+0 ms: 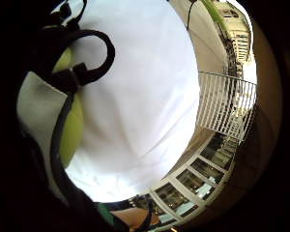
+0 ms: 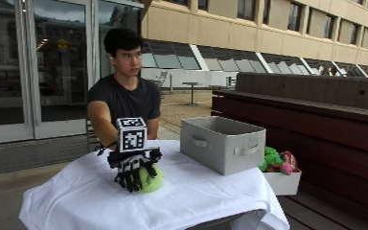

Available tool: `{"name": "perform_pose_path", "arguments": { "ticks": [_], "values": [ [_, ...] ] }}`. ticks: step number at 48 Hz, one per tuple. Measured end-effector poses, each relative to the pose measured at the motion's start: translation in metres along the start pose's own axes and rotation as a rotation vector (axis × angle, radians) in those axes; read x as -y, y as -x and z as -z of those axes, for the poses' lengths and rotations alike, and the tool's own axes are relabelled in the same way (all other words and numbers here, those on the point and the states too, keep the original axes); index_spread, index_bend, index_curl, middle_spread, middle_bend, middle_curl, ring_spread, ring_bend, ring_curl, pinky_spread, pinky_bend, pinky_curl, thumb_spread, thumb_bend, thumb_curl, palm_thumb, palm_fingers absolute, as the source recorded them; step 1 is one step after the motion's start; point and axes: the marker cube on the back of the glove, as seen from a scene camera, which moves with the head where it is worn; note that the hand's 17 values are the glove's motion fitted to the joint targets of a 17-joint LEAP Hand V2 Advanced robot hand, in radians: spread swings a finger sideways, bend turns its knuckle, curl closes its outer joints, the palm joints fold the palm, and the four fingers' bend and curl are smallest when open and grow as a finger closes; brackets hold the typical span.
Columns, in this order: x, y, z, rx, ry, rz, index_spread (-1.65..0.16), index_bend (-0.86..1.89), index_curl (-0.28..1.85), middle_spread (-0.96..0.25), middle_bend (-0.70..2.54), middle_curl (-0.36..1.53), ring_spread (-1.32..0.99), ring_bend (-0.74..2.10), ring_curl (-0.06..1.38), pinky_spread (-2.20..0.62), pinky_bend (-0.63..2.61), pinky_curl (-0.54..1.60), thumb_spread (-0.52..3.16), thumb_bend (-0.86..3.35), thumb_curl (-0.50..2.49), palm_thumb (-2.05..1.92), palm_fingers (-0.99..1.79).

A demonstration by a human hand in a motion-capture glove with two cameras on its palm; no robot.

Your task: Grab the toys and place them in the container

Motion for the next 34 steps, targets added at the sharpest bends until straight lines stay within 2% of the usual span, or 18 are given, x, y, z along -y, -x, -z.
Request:
{"name": "perform_pose_path", "arguments": {
  "ticks": [4, 5, 7, 8, 10, 13, 23, 26, 34],
  "values": [
    [-0.005, 0.007, 0.003, -0.049, -0.080, -0.081, -0.30, 0.07, 0.00, -0.14, 0.74, 0.39, -0.32, 1.16, 0.54, -0.41, 1.39, 0.34, 0.85, 0.36, 0.52, 0.85, 0.61],
    [-0.006, 0.009, 0.003, -0.064, -0.105, -0.093, -0.30, 0.10, 0.00, -0.17, 0.93, 0.45, -0.31, 1.30, 0.58, -0.44, 1.27, 0.31, 0.92, 0.48, 0.56, 0.98, 0.95],
    [-0.004, 0.011, 0.006, -0.083, -0.170, -0.115, -0.30, 0.07, -0.03, -0.20, 1.03, 0.46, -0.33, 1.29, 0.53, -0.46, 1.15, 0.26, 0.97, 0.56, 0.58, 1.04, 1.07],
    [-0.002, 0.011, 0.007, -0.085, -0.211, -0.126, -0.30, 0.16, 0.00, -0.21, 1.09, 0.49, -0.34, 1.27, 0.52, -0.46, 1.07, 0.25, 1.02, 0.60, 0.60, 1.06, 1.15],
    [0.002, 0.009, 0.012, -0.074, -0.268, -0.131, -0.31, 0.17, 0.02, -0.23, 1.12, 0.50, -0.34, 1.28, 0.54, -0.46, 1.02, 0.26, 1.06, 0.65, 0.61, 1.09, 1.16],
    [-0.007, 0.005, 0.018, -0.036, -0.191, -0.092, -0.31, 0.24, 0.05, -0.25, 1.13, 0.51, -0.36, 1.24, 0.53, -0.47, 0.94, 0.25, 1.10, 0.71, 0.64, 1.11, 1.20],
    [-0.033, -0.011, 0.054, 0.011, -0.089, -0.105, -0.29, 0.49, 0.16, -0.29, 0.98, 0.48, -0.38, 1.15, 0.49, -0.45, 0.83, 0.27, 0.64, 0.41, 0.68, 0.81, 1.16],
    [-0.047, -0.010, 0.081, 0.033, -0.122, -0.134, -0.29, 0.56, 0.19, -0.32, 0.89, 0.46, -0.40, 1.11, 0.48, -0.45, 0.87, 0.29, 0.59, 0.34, 0.69, 0.74, 1.12],
    [-0.079, 0.014, 0.154, 0.061, -0.221, -0.145, -0.31, 0.53, 0.22, -0.37, 0.79, 0.45, -0.41, 1.10, 0.47, -0.45, 0.90, 0.32, 0.53, 0.27, 0.73, 0.69, 1.06]
  ]
}}
